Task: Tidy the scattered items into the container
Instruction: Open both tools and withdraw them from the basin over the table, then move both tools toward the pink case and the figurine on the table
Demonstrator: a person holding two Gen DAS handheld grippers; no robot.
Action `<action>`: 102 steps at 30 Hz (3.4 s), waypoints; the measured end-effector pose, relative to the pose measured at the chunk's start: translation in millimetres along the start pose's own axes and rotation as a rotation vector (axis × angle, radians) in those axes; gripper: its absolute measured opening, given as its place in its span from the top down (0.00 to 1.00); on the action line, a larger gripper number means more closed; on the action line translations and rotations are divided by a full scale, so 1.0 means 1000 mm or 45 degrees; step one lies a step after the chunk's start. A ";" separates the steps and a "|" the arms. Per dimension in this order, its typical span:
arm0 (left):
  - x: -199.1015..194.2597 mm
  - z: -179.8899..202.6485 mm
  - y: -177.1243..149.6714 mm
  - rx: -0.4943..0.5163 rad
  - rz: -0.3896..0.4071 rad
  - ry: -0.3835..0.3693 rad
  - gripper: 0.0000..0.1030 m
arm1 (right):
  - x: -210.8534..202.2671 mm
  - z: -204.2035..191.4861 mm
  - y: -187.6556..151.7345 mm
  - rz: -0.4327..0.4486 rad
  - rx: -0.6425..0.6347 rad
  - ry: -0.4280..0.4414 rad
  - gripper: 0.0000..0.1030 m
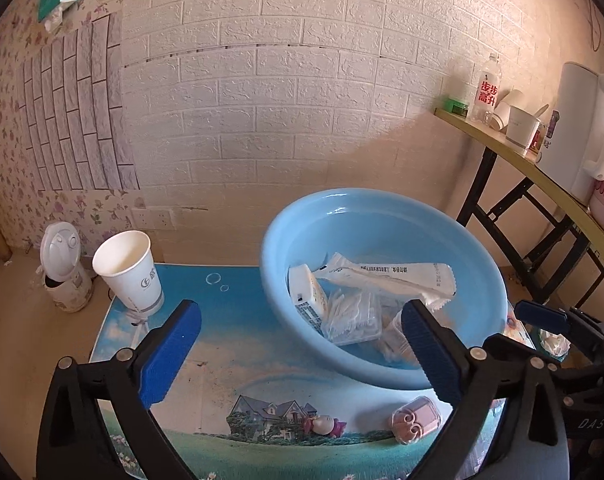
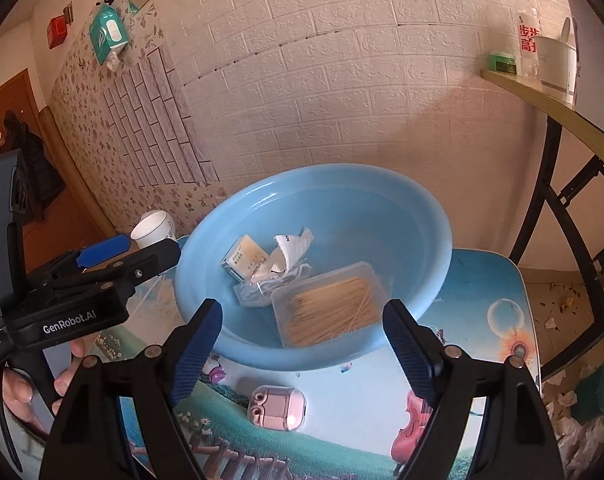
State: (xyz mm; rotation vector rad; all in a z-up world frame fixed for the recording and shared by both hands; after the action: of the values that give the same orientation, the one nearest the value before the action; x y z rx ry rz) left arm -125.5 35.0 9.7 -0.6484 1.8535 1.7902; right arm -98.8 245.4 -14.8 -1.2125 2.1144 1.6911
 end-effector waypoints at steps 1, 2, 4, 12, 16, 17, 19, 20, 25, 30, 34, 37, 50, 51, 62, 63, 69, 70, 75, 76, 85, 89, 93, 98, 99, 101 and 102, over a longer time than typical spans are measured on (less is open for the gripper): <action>-0.003 -0.002 -0.002 -0.002 0.002 0.003 0.02 | -0.001 -0.002 -0.002 -0.005 -0.001 -0.009 0.18; -0.006 -0.004 -0.004 -0.005 0.003 0.005 0.02 | -0.005 -0.004 -0.006 -0.010 -0.010 -0.020 0.18; -0.012 -0.009 -0.008 -0.016 0.008 0.009 0.02 | -0.013 -0.011 -0.011 -0.007 -0.043 -0.034 0.18; -0.032 -0.026 -0.034 -0.076 0.014 0.041 0.00 | -0.036 -0.028 -0.036 0.068 0.008 -0.047 0.18; -0.039 -0.031 -0.050 -0.076 0.005 0.063 0.00 | -0.036 -0.034 -0.053 0.060 0.067 -0.057 0.18; -0.041 -0.033 -0.054 -0.078 -0.002 0.058 0.00 | -0.037 -0.036 -0.056 0.065 0.071 -0.055 0.18; -0.045 -0.034 -0.059 -0.079 -0.007 0.062 0.00 | -0.038 -0.042 -0.063 0.072 0.048 -0.059 0.18; -0.048 -0.035 -0.061 -0.077 -0.004 0.065 0.00 | -0.038 -0.046 -0.066 0.075 0.023 -0.068 0.18; -0.068 -0.035 -0.063 -0.064 0.038 0.068 0.00 | -0.045 -0.059 -0.079 0.078 -0.004 -0.091 0.18; -0.086 -0.034 -0.062 -0.063 0.073 0.040 0.00 | -0.063 -0.061 -0.087 0.136 0.005 -0.147 0.18; -0.095 -0.031 -0.068 -0.066 0.074 0.020 0.00 | -0.081 -0.062 -0.092 0.213 0.051 -0.118 0.18; -0.100 -0.023 -0.077 -0.040 0.063 0.007 0.00 | -0.087 -0.066 -0.099 0.232 0.044 -0.132 0.18; -0.105 -0.026 -0.101 -0.014 0.035 0.041 0.00 | -0.080 -0.080 -0.119 0.158 -0.010 -0.142 0.18; -0.104 -0.028 -0.102 -0.020 0.032 0.047 0.00 | -0.080 -0.079 -0.119 0.156 -0.007 -0.144 0.18; -0.088 -0.039 -0.113 -0.054 -0.015 0.077 0.00 | -0.073 -0.073 -0.128 0.119 0.025 -0.150 0.18; -0.087 -0.038 -0.113 -0.052 -0.017 0.077 0.00 | -0.072 -0.073 -0.128 0.119 0.023 -0.150 0.18; -0.084 -0.038 -0.115 -0.045 -0.026 0.078 0.00 | -0.067 -0.073 -0.130 0.103 0.020 -0.162 0.18; -0.083 -0.038 -0.115 -0.046 -0.029 0.079 0.00 | -0.066 -0.073 -0.131 0.101 0.019 -0.160 0.18; -0.081 -0.038 -0.116 -0.046 -0.040 0.082 0.00 | -0.065 -0.073 -0.132 0.094 0.020 -0.161 0.18; -0.081 -0.038 -0.117 -0.044 -0.039 0.082 0.00 | -0.065 -0.073 -0.132 0.096 0.019 -0.160 0.18; -0.080 -0.036 -0.117 -0.037 -0.043 0.085 0.00 | -0.067 -0.070 -0.132 0.110 0.031 -0.177 0.18; -0.078 -0.036 -0.118 -0.038 -0.053 0.085 0.00 | -0.066 -0.066 -0.132 0.106 0.051 -0.177 0.18; -0.074 -0.036 -0.120 -0.037 -0.063 0.084 0.00 | -0.064 -0.064 -0.133 0.098 0.062 -0.173 0.18; -0.069 -0.036 -0.123 -0.039 -0.080 0.086 0.00 | -0.060 -0.063 -0.134 0.081 0.066 -0.166 0.18; -0.068 -0.036 -0.123 -0.040 -0.084 0.086 0.00 | -0.060 -0.062 -0.135 0.076 0.069 -0.164 0.18; -0.066 -0.036 -0.123 -0.041 -0.089 0.086 0.00 | -0.059 -0.060 -0.135 0.072 0.076 -0.164 0.18; -0.065 -0.036 -0.124 -0.041 -0.092 0.086 0.00 | -0.058 -0.060 -0.136 0.070 0.078 -0.164 0.18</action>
State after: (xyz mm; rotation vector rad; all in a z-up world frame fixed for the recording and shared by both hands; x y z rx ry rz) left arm 2.7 -4.8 -43.5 -0.7863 1.8242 1.7748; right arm 51.3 217.7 -60.1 -1.0092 2.1242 1.6655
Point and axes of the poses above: each gripper's, at about its wrist camera, not at the fingertips, and x roughly the way its jaws point, z to its right, y to its top, the point moved 2 cm from there along x, roughly the way its jaws point, and after that the axes turned 10 degrees about y, right-handed, at the moved point
